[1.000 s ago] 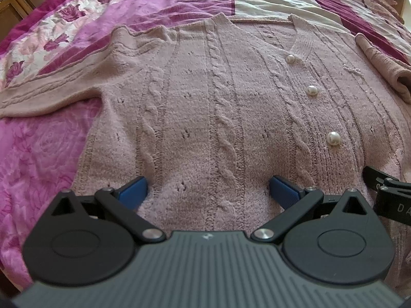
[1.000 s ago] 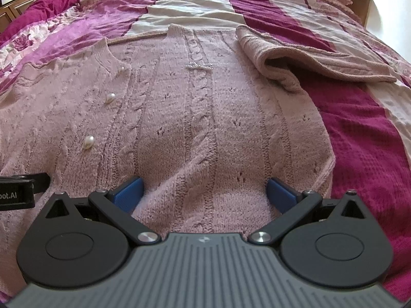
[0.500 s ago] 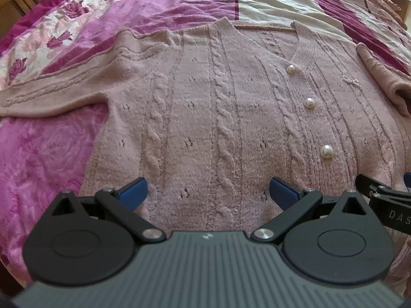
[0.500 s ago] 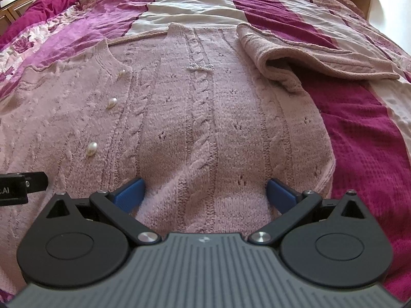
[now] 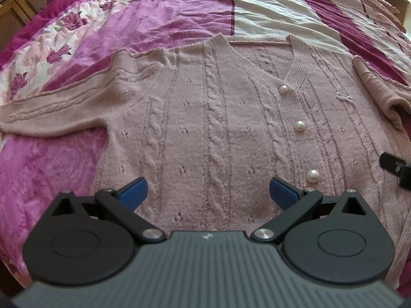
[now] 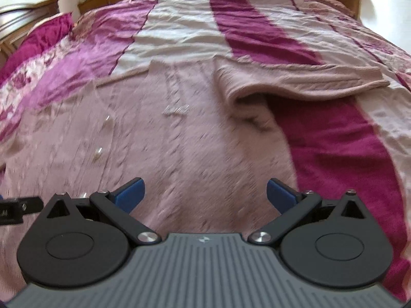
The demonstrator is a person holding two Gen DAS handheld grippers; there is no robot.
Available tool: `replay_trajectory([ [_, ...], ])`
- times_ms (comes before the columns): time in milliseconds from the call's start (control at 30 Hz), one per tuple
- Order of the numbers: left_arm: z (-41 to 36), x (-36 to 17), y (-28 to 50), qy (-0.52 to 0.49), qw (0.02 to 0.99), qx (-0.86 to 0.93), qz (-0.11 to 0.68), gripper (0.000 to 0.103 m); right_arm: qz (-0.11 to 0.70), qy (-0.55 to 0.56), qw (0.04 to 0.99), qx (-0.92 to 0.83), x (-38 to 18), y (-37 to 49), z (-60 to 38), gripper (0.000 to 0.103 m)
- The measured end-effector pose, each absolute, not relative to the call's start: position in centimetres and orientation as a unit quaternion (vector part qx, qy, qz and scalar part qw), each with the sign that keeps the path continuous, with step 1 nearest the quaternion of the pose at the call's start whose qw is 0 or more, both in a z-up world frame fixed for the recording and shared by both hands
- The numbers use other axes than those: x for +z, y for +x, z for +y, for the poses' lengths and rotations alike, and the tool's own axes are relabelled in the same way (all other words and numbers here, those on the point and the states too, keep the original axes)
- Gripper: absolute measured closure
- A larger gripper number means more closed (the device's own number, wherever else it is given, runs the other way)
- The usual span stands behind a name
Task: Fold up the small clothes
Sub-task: 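Move the right tool to the folded sleeve cuff and grasp it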
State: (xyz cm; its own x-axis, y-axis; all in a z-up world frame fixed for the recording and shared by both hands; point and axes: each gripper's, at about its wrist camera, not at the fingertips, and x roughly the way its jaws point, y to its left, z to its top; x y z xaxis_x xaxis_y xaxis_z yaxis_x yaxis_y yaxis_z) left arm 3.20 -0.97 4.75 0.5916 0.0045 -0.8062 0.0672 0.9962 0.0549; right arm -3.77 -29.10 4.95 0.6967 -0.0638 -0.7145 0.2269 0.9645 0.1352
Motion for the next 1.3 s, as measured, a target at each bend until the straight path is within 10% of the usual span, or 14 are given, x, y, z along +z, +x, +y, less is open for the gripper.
replay_trajectory([
  [1300,-3.8,0.9,5.8,0.058,0.879,-0.021,0.473,0.0,0.282,0.242,0.898,-0.234,0.7,5.2,-54.4,0.0],
])
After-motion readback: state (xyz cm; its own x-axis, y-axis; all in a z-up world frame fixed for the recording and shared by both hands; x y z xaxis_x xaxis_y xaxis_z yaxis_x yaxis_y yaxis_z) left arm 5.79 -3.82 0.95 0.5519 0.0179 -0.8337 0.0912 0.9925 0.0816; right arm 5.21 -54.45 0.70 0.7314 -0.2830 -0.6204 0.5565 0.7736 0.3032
